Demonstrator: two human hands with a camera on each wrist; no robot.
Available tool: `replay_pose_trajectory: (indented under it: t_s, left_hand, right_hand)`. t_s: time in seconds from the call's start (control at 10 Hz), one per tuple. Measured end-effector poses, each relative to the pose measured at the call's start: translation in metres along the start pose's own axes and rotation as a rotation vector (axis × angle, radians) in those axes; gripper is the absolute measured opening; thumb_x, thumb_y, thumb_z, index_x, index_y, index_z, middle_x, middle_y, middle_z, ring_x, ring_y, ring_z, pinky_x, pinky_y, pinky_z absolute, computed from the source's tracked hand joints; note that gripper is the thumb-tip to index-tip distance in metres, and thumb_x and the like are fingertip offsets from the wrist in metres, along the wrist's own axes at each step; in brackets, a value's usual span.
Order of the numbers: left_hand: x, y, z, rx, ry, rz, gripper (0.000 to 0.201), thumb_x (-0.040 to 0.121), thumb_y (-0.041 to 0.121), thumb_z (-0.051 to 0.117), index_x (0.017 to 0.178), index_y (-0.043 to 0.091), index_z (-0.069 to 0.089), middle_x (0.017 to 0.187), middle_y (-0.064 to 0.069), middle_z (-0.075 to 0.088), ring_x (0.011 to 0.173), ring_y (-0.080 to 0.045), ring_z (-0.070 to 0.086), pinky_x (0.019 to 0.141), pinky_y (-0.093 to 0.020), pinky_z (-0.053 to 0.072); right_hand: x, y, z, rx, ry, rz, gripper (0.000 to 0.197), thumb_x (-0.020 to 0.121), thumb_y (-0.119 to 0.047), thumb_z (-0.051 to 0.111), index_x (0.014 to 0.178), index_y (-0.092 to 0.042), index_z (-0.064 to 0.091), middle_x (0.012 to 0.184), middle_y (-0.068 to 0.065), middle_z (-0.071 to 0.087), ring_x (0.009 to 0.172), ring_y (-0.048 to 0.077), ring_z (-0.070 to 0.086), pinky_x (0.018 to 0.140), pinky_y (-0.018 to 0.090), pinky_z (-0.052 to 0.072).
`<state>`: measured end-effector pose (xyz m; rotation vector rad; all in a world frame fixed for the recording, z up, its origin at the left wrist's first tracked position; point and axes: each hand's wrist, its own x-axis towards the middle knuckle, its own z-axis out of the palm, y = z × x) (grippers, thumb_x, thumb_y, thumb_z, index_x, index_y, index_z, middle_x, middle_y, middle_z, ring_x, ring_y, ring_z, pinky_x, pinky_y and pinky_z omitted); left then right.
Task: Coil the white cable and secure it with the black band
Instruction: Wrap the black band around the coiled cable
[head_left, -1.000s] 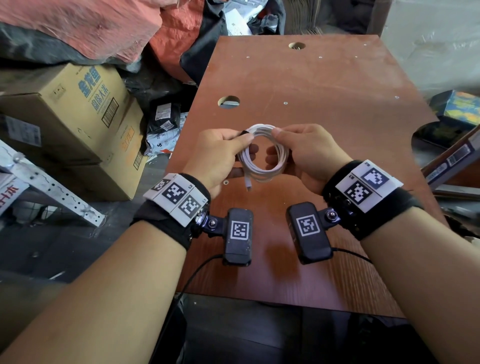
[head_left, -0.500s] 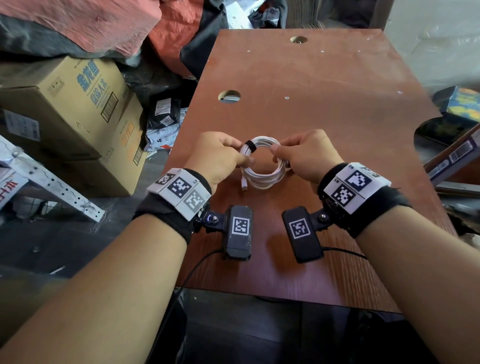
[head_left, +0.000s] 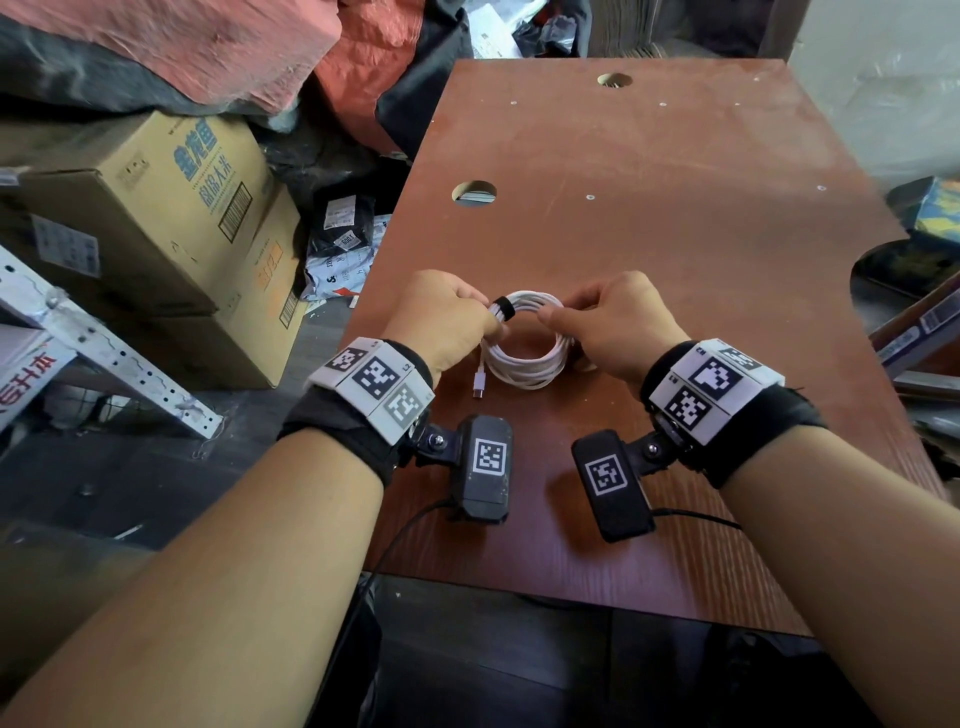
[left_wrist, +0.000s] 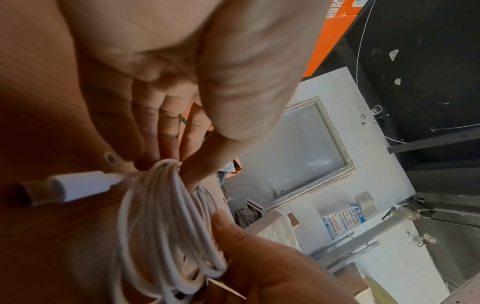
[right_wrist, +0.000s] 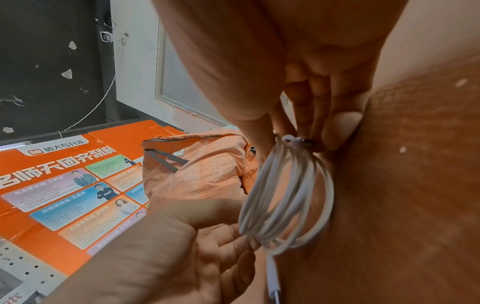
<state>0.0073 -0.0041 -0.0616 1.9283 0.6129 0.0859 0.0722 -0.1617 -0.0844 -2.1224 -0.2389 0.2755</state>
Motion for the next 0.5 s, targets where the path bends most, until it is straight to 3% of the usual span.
replay_pose_trajectory:
  t_s: [0.1,0.2,0.3,0.4,0.5]
  left_hand:
    - [-0.0012,0.0005,-0.0004,0.029,-0.006,0.0,0.015,0.064,0.0,0.08,0.071,0.011,0.071,0.082,-0.011,0.074,0.077,-0.021,0.064,0.079,-0.038,0.054]
    - [-0.0025,-0.0002,-0.0013,0.079,-0.027,0.001,0.014,0.066,0.0,0.077,0.074,0.01,0.071,0.089,-0.017,0.074,0.088,-0.03,0.068,0.081,-0.043,0.055]
    - [-0.0011,-0.0021,-0.0019,0.084,-0.028,-0.007,0.016,0.068,-0.002,0.074,0.07,0.012,0.067,0.082,-0.015,0.07,0.094,-0.034,0.067,0.084,-0.048,0.057]
    - [-0.0026,-0.0036,-0.0024,0.081,-0.042,-0.005,0.019,0.07,-0.001,0.074,0.07,0.015,0.065,0.078,-0.01,0.066,0.093,-0.032,0.066,0.085,-0.047,0.056]
    - [0.0019,-0.0054,-0.0025,0.081,-0.037,0.004,0.016,0.071,0.002,0.076,0.073,0.014,0.067,0.082,-0.009,0.068,0.09,-0.028,0.066,0.087,-0.045,0.055]
  right_hand:
    - [-0.0021,-0.0017,0.0007,0.016,0.009,0.002,0.029,0.081,-0.031,0.078,0.076,-0.004,0.072,0.054,0.005,0.059,0.045,0.021,0.057,0.054,0.043,0.057]
    - [-0.0033,-0.0041,0.0022,0.013,0.0,0.004,0.038,0.08,-0.037,0.078,0.076,-0.001,0.071,0.056,0.007,0.059,0.048,0.021,0.058,0.055,0.045,0.057]
    - [-0.001,-0.003,0.0029,0.012,0.005,0.016,0.046,0.078,-0.043,0.076,0.076,0.002,0.069,0.059,0.01,0.059,0.053,0.025,0.058,0.059,0.05,0.057]
    - [-0.0018,-0.0035,0.0031,0.005,0.039,0.034,0.05,0.076,-0.048,0.073,0.074,0.001,0.067,0.06,0.008,0.057,0.058,0.024,0.056,0.065,0.051,0.056]
    - [-0.0015,-0.0056,0.0027,0.006,0.072,0.031,0.048,0.079,-0.049,0.07,0.074,-0.001,0.068,0.062,0.005,0.057,0.061,0.021,0.055,0.068,0.047,0.056]
